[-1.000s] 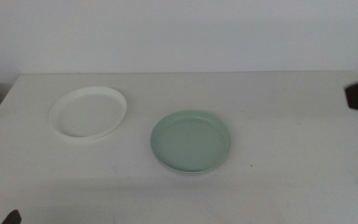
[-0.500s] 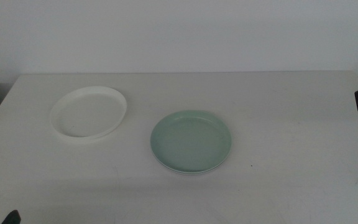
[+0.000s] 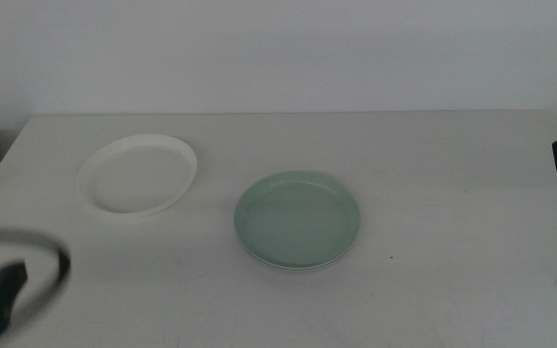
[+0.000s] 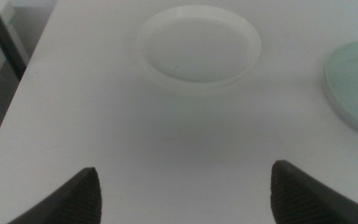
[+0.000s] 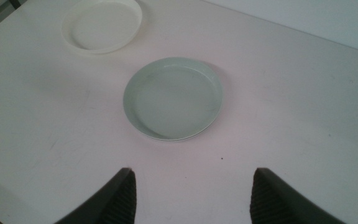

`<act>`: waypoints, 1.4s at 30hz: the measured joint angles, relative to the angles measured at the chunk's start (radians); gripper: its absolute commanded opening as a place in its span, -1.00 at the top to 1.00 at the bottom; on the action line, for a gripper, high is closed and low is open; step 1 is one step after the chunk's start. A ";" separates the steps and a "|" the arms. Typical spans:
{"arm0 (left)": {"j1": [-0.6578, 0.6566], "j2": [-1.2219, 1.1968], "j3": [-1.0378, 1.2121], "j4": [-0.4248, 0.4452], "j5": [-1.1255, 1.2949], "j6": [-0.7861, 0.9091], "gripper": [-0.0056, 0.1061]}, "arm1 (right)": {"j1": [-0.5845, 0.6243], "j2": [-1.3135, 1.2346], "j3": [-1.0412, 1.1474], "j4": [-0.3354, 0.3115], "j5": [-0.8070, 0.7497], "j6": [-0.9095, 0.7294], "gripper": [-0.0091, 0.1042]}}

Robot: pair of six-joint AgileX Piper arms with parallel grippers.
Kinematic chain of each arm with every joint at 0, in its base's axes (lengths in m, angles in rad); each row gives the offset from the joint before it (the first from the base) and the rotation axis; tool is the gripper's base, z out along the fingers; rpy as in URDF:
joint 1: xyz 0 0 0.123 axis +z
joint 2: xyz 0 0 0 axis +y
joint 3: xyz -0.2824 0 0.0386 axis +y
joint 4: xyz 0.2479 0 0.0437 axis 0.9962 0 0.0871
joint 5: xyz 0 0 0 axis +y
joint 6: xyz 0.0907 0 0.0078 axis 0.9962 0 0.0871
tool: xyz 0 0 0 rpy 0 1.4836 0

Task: Stack the three bowls on top of each other.

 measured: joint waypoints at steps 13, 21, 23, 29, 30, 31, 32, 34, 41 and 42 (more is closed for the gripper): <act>0.000 0.660 -0.759 -0.002 0.469 -0.041 -0.98 | 0.000 0.000 0.000 0.000 0.000 -0.001 0.01; 0.008 0.872 -0.843 -0.025 0.265 -0.063 -0.98 | 0.000 0.000 0.000 0.000 0.000 -0.001 0.01; 0.028 0.937 -0.904 -0.033 0.282 -0.038 -0.98 | 0.000 0.000 0.000 -0.001 0.000 -0.001 0.01; 0.102 1.181 -1.137 -0.064 0.419 0.072 -0.98 | 0.000 0.000 0.000 -0.004 0.000 -0.001 0.01; 0.113 1.217 -1.177 -0.073 0.439 0.089 -0.98 | 0.000 0.000 0.000 -0.004 0.000 -0.001 0.01; 0.140 1.304 -1.248 -0.100 0.486 0.124 -0.98 | 0.000 0.000 0.000 -0.004 0.000 -0.001 0.01; 0.153 1.338 -1.271 -0.114 0.504 0.136 -0.98 | 0.000 0.000 0.000 -0.004 0.000 -0.001 0.01; 0.174 1.418 -1.317 -0.150 0.522 0.167 -0.98 | 0.000 0.000 0.000 -0.004 0.000 -0.001 0.01; 0.192 1.636 -1.383 -0.251 0.495 0.217 -0.88 | 0.000 0.000 0.000 -0.004 0.000 -0.001 0.01; 0.192 1.660 -1.388 -0.264 0.490 0.218 -0.82 | 0.000 0.000 0.000 -0.004 0.000 -0.001 0.01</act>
